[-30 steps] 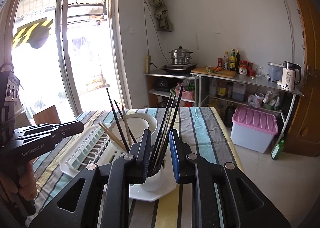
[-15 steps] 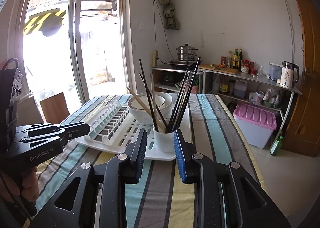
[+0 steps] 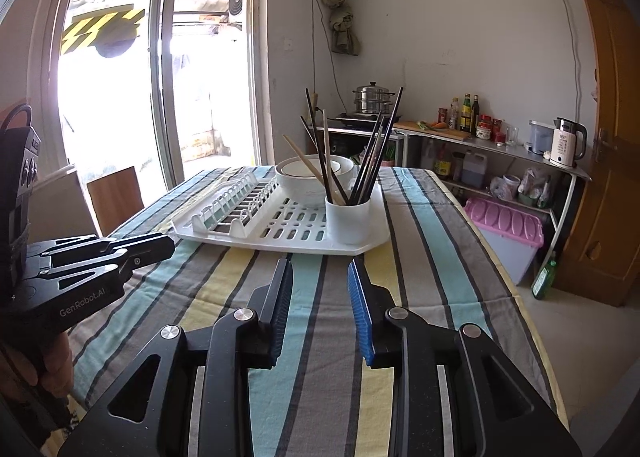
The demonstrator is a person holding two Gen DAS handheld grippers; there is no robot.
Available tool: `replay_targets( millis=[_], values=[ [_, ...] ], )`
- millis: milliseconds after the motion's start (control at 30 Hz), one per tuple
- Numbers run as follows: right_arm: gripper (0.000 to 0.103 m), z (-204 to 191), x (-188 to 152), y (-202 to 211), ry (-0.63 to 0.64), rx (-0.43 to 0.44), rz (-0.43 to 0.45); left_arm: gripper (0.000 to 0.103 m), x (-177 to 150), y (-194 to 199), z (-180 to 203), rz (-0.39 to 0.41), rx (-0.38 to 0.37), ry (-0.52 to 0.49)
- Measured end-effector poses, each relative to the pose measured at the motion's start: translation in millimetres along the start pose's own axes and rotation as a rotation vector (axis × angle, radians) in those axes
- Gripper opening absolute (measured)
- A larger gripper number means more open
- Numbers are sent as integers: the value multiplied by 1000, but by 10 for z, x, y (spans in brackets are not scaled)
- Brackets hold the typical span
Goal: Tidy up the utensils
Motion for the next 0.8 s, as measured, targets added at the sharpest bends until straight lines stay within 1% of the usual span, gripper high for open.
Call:
replay_targets(
  millis=[133, 233, 467, 800],
  values=[
    [30, -30, -83, 22, -4, 1, -15, 6, -94, 57, 19, 6, 21, -16],
    [30, -39, -123, 13, -6, 3, -23, 6, -139, 46, 38, -10, 0, -12],
    [30, -21, -123, 7, -11, 0, -22, 6, -136, 43, 20, -3, 5, -3],
    [30, -33, -156, -29, -4, 7, -33, 6, -163, -11, 41, -20, 8, -12]
  ],
)
Point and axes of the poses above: each gripper's, at about its wrist camera, not at the fingertips, and y roughly against the way its jaws point, z to its right, x to its top, the point moved 4 cm from there along -y, roughly the way its jaws point, and after that the axes turned 3 degrees about z, right-handed, at the moved point
